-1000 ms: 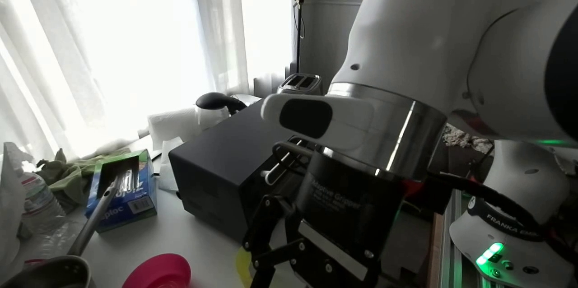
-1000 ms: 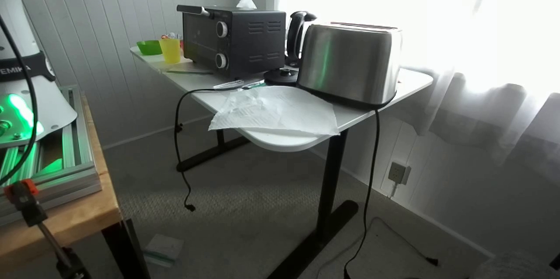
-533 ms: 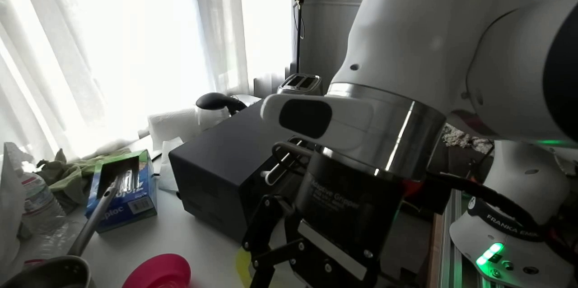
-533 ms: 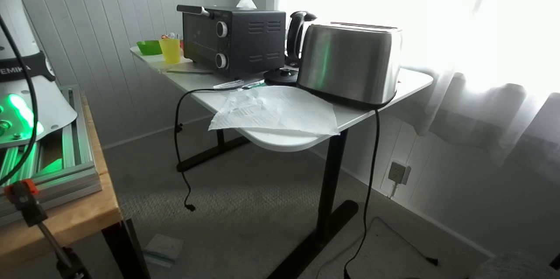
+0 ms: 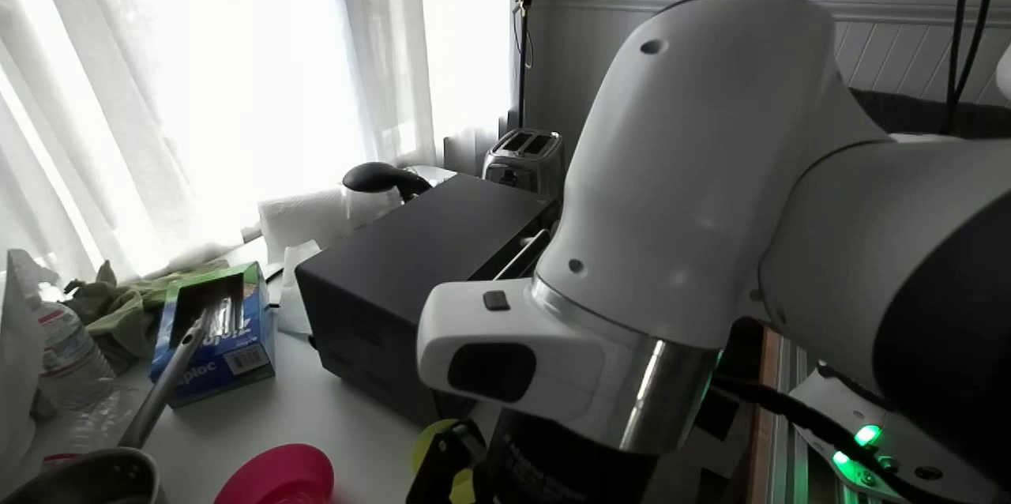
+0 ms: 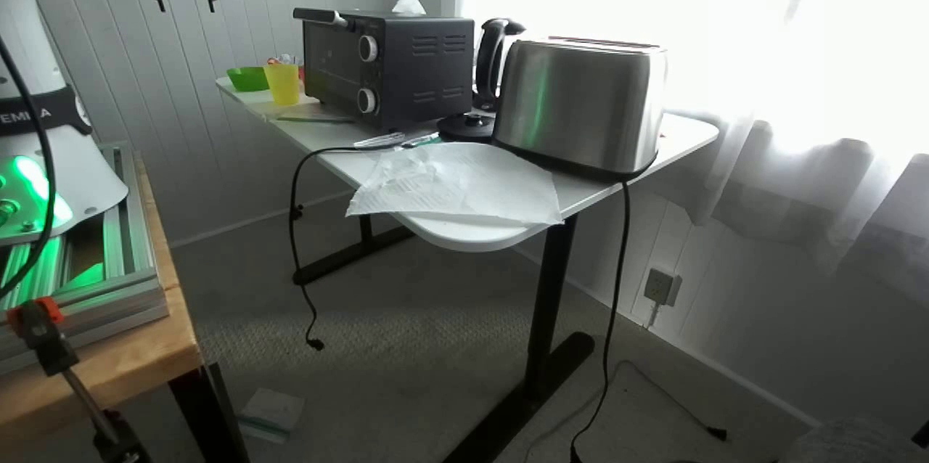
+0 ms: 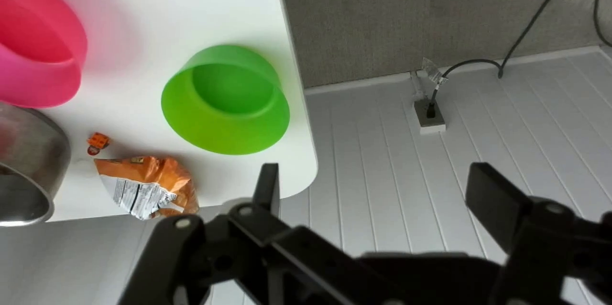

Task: Stack the bowls together and put the yellow cup in the top bowl then place the bowls and cup on top of the toaster oven

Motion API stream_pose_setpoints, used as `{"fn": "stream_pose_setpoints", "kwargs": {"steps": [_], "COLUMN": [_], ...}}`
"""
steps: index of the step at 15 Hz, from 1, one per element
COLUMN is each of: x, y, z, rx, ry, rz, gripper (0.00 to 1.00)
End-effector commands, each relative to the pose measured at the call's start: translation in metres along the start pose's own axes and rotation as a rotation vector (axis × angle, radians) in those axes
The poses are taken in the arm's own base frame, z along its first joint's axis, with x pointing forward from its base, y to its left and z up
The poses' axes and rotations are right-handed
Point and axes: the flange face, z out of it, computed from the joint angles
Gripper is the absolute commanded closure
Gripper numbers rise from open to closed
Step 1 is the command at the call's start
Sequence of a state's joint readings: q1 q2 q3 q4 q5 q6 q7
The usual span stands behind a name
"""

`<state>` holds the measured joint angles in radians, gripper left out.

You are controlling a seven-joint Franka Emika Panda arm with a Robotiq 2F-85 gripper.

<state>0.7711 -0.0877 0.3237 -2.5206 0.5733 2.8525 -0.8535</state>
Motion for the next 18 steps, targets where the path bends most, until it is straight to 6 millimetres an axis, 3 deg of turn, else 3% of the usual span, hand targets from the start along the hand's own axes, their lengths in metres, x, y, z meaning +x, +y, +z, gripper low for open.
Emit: {"fn": "stream_pose_setpoints", "kwargs": {"steps": [1,8,13,18], "x": [0.013,0.028,0.049,0.057], "y": [0.007,0.021,0.033,0.039], "z": [0.031,0.088,0.116,0.141], "rx": [-0.026,-0.015,-0.005,0.013], "ry": [0.014,-0.062,-0.081,-0.118], "rz": [0.010,-0.087,-0.144,-0.170], "gripper": [0.00,0.00,0.00,0.00]}}
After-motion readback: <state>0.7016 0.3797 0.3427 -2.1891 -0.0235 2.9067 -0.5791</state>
